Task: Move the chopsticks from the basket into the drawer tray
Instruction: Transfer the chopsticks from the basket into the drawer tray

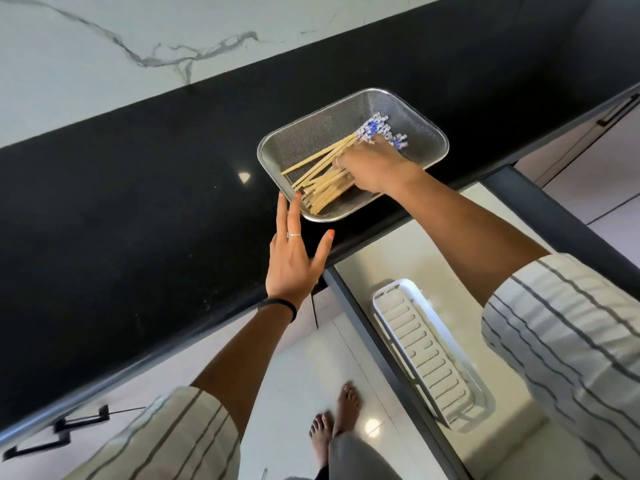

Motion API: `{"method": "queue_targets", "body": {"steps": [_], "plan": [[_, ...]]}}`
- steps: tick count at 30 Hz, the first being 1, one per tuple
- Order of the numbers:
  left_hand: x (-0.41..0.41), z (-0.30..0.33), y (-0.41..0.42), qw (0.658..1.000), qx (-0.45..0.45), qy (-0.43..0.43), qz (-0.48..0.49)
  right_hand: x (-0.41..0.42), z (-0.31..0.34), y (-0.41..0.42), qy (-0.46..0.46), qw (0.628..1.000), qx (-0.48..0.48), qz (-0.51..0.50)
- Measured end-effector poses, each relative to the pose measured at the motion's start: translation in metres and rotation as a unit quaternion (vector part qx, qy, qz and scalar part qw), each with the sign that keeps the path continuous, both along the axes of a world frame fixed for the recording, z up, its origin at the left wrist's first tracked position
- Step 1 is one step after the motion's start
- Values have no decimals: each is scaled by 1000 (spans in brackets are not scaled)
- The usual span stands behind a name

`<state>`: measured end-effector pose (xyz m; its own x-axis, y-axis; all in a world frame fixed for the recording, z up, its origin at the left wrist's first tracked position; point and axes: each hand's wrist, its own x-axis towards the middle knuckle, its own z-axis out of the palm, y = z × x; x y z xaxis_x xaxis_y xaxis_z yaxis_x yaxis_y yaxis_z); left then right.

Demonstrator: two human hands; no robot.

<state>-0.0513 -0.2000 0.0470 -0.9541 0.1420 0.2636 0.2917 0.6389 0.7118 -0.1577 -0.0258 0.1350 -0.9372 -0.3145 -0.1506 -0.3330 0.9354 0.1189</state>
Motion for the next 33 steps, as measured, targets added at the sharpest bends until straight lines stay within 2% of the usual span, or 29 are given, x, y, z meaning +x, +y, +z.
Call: {"method": "queue_targets", "body": {"steps": [4, 7, 10, 12, 14, 16, 20, 23, 25, 27, 29, 31, 33], "plan": [[0, -4, 4, 999, -16, 8, 31, -6, 8, 5, 52, 994, 20, 94], [-1, -6, 6, 999, -23, 13, 47, -6, 19, 9, 84, 989, -19, 122], [-2, -8, 5, 998, -26, 18, 46, -3, 36, 11, 101, 983, -112, 108], [-1, -7, 5, 998, -27, 17, 45, 2, 50, 11, 68, 972, -216, 58], [-2, -6, 5, 999, -28, 13, 45, 12, 67, 16, 34, 936, -349, -1], [-1, -6, 3, 999, -33, 12, 30, 32, 84, 26, 59, 893, -445, -32], [1, -8, -4, 999, -24, 23, 10, 81, 98, 54, 82, 814, -569, -76], [9, -9, -5, 995, -56, 83, 20, 119, 84, 72, 32, 780, -607, -152], [23, -19, -3, 979, -136, 152, -23, 145, 61, 80, -2, 783, -590, -195], [45, -36, 0, 956, -194, 185, -119, 169, 29, 86, -18, 792, -566, -230], [66, -51, 5, 936, -239, 143, -216, 189, -4, 89, -51, 777, -568, -266], [82, -66, 12, 916, -268, 61, -291, 203, -36, 91, -83, 763, -570, -293], [91, -83, 17, 885, -309, -10, -348, 213, -66, 91, -106, 769, -553, -303]]}}
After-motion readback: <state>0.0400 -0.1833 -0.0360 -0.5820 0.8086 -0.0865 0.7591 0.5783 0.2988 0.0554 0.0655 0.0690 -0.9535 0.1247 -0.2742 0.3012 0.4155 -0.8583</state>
